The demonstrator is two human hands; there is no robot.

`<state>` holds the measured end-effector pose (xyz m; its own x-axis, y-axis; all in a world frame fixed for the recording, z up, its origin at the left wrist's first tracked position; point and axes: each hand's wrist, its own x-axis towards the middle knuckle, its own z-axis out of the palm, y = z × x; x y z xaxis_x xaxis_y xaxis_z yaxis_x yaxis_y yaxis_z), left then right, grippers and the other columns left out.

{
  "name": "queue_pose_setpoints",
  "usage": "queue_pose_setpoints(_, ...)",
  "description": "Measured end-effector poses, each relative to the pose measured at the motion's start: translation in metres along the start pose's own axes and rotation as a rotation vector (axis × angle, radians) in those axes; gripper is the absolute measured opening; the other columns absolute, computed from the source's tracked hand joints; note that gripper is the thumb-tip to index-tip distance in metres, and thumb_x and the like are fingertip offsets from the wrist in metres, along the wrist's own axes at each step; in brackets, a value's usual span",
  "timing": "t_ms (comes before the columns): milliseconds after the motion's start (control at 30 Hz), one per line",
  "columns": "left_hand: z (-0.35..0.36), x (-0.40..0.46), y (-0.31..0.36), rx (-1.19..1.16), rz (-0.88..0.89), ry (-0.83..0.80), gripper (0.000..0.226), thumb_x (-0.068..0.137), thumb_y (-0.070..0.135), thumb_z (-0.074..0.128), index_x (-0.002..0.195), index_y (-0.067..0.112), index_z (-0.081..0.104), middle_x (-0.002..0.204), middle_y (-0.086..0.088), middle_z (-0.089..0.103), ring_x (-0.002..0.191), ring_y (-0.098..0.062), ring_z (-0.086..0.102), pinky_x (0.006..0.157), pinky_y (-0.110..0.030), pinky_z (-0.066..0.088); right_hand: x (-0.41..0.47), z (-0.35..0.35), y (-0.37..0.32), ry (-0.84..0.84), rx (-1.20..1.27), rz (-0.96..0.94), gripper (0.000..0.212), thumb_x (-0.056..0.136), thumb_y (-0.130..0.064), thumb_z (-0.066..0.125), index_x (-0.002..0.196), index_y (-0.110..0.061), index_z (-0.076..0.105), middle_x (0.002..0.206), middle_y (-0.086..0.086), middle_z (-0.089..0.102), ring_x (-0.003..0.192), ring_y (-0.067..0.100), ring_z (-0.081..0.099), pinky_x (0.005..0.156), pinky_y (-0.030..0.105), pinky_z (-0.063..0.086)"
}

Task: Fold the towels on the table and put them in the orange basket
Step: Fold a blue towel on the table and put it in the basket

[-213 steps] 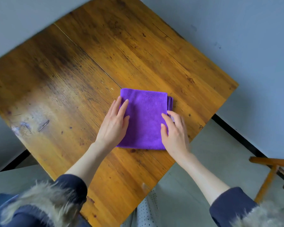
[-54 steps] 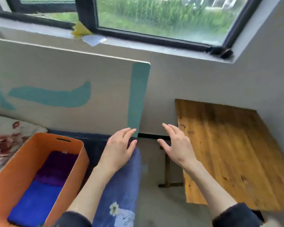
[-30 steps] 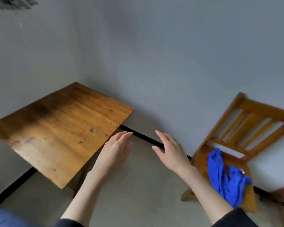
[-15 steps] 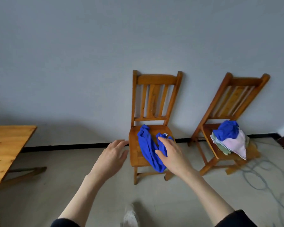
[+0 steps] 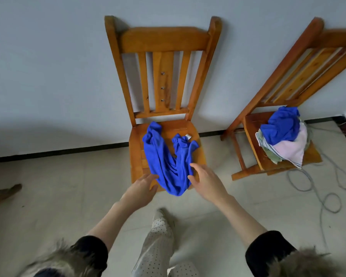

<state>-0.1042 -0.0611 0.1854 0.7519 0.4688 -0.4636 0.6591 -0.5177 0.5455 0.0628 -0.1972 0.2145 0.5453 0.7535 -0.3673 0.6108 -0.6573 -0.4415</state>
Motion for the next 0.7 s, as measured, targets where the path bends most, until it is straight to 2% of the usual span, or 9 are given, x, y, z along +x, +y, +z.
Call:
queue_pose_setpoints(167,0.039,0.070,-0.018,0.110,-0.063,-0.225,0.044,0.097,0.023,0.041,0.140,0.019,0.035,0.146,-0.002,0.036,0.131,-0.024,0.039,0.106,-0.038,0.033,0.054,0.037,0.043,-0.141,-0.002,0.064,0.046,0.097,-0.029,0.043,0.141,-0.016,0.035,0.138,0.003,0.043,0.126,0.020,0.041,0.099,0.032,0.035)
queue_pose_setpoints(267,0.070,0.104,-0.035,0.136,-0.100,-0.298,0.044,0.097,0.024,0.040,0.141,0.020,0.035,0.147,-0.001,0.035,0.134,-0.022,0.034,0.108,-0.039,0.031,0.085,0.065,0.064,-0.230,-0.009,0.059,0.045,0.097,-0.027,0.042,0.141,-0.016,0.034,0.139,0.004,0.043,0.126,0.021,0.041,0.100,0.033,0.037)
queue_pose_setpoints(467,0.137,0.153,-0.071,0.249,-0.076,-0.236,0.047,0.097,0.023,0.039,0.143,0.022,0.029,0.154,0.003,0.021,0.141,-0.012,0.018,0.110,-0.030,0.021,0.150,0.130,0.099,-0.309,-0.002,-0.088,0.040,0.098,-0.020,0.041,0.137,-0.014,0.041,0.136,0.004,0.046,0.124,0.021,0.043,0.098,0.035,0.039)
queue_pose_setpoints(533,0.153,0.170,-0.083,0.334,-0.026,-0.267,0.049,0.098,0.023,0.038,0.145,0.022,0.025,0.156,0.003,0.014,0.143,-0.014,0.012,0.113,-0.031,0.016,0.165,0.153,0.107,-0.341,0.029,-0.145,0.040,0.097,-0.018,0.041,0.137,-0.013,0.042,0.136,0.004,0.046,0.125,0.019,0.042,0.098,0.033,0.039)
queue_pose_setpoints(633,0.171,0.191,-0.098,0.488,0.044,-0.304,0.058,0.096,0.022,0.040,0.148,0.024,0.013,0.157,0.003,0.003,0.145,-0.016,0.001,0.116,-0.037,0.005,0.181,0.179,0.125,-0.409,-0.059,-0.258,0.043,0.096,-0.019,0.043,0.138,-0.012,0.039,0.142,0.006,0.040,0.131,0.020,0.034,0.103,0.028,0.027)
queue_pose_setpoints(700,0.174,0.202,-0.105,0.572,0.082,-0.306,0.066,0.095,0.021,0.042,0.148,0.028,0.003,0.158,0.004,-0.005,0.145,-0.017,-0.004,0.115,-0.042,-0.002,0.193,0.183,0.144,-0.437,-0.202,-0.313,0.047,0.095,-0.022,0.045,0.140,-0.012,0.036,0.148,0.008,0.031,0.136,0.021,0.027,0.110,0.031,0.018)
